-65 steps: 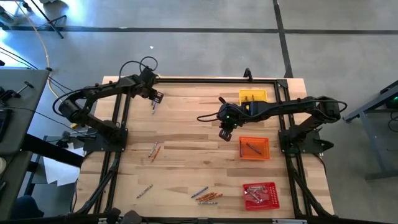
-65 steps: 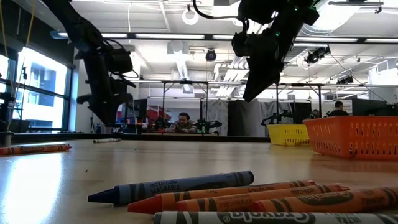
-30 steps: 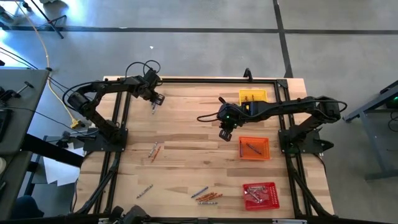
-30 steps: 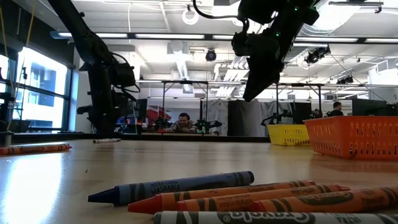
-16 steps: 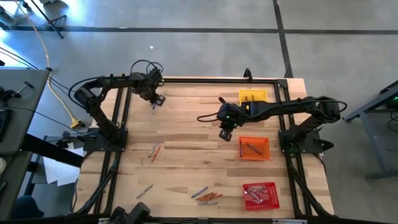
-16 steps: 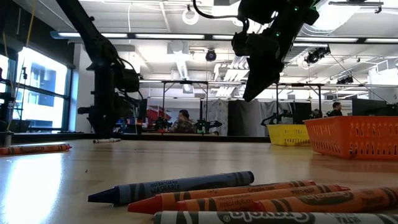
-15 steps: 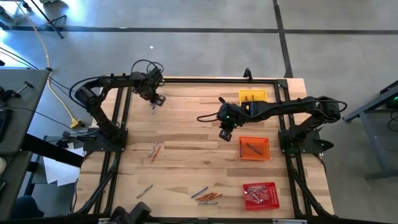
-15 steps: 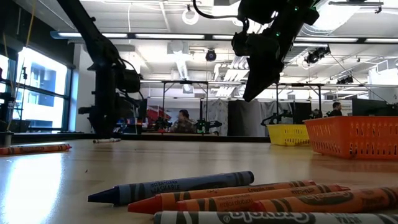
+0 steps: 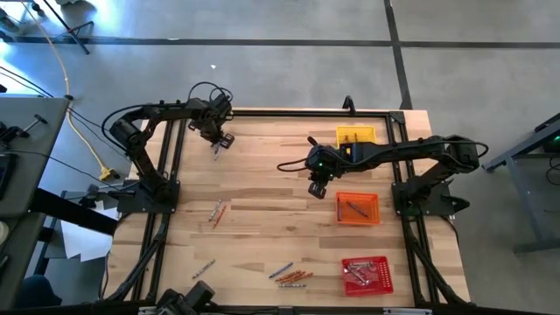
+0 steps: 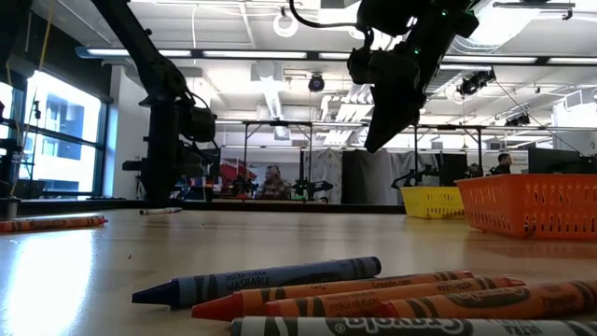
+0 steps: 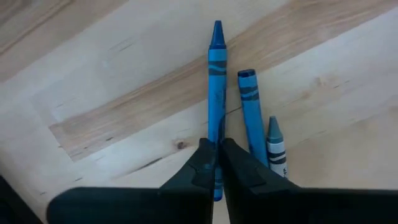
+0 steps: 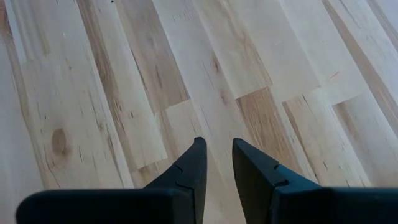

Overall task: Sort crayons
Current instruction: Put the blue crayon into the orange bin

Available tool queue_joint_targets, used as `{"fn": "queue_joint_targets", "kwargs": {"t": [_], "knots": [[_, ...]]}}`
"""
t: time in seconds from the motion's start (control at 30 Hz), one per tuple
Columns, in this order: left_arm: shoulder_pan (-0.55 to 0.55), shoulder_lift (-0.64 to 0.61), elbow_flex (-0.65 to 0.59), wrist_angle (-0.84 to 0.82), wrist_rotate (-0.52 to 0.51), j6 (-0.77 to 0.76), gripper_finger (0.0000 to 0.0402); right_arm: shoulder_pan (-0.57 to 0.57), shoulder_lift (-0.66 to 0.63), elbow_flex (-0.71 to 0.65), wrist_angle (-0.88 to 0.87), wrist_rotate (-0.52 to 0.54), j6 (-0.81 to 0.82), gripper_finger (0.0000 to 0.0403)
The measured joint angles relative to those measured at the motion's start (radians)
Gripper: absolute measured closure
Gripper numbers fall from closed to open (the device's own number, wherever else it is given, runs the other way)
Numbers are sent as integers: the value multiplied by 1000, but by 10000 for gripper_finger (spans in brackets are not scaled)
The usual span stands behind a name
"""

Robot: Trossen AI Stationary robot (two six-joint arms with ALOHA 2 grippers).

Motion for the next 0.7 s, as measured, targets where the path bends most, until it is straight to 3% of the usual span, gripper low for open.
{"fn": "queue_joint_targets", "kwargs": {"t": [0.37, 0.7], "knots": [[2, -41, -8, 14, 7, 28, 400, 0, 0, 0, -1, 0, 0, 331], [8, -239, -6, 24, 17, 33, 401, 0, 0, 0, -1, 0, 3, 331]]}}
